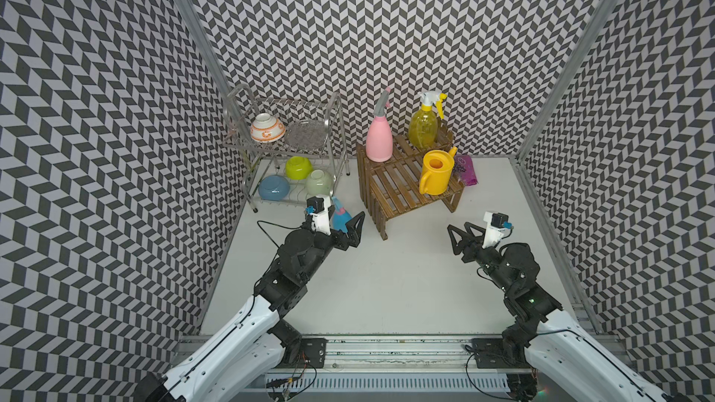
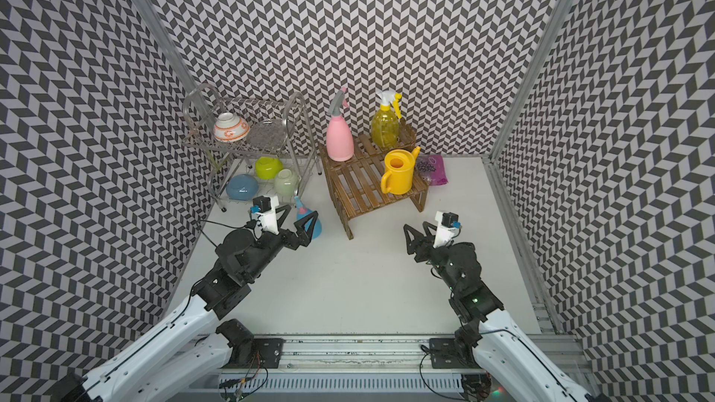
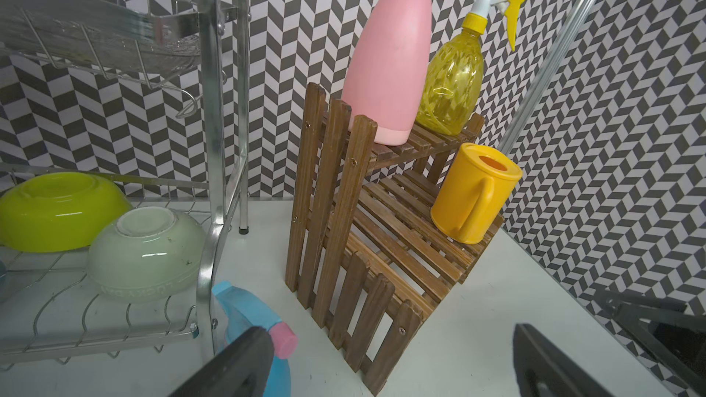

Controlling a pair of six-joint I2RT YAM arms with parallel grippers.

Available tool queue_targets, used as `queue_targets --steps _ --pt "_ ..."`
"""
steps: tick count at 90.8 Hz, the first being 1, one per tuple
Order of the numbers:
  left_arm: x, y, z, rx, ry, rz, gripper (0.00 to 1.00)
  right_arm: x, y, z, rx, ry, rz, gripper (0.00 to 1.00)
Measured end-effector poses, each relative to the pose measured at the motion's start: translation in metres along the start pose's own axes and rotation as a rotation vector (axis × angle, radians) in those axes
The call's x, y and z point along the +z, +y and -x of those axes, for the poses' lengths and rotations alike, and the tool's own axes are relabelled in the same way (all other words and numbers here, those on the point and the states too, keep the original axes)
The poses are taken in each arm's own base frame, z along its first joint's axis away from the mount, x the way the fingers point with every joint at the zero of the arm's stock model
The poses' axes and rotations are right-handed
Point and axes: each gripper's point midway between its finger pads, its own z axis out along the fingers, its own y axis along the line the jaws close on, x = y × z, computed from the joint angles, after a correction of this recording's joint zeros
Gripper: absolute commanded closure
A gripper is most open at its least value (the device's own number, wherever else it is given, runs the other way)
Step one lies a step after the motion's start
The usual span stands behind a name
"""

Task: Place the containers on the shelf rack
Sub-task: 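Pick up a container from the center of the board.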

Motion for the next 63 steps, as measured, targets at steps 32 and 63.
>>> queue_targets --steps 32,63 --pt "0.032 0.087 -0.028 -0.145 0.298 0.286 0.00 0.011 0.016 -0.017 0.022 0.098 0.108 0.28" --pt "0.048 0.088 -0.036 -0.259 0.364 0.315 0.14 0.009 0.022 -0.013 0.000 0.096 0.141 0.28"
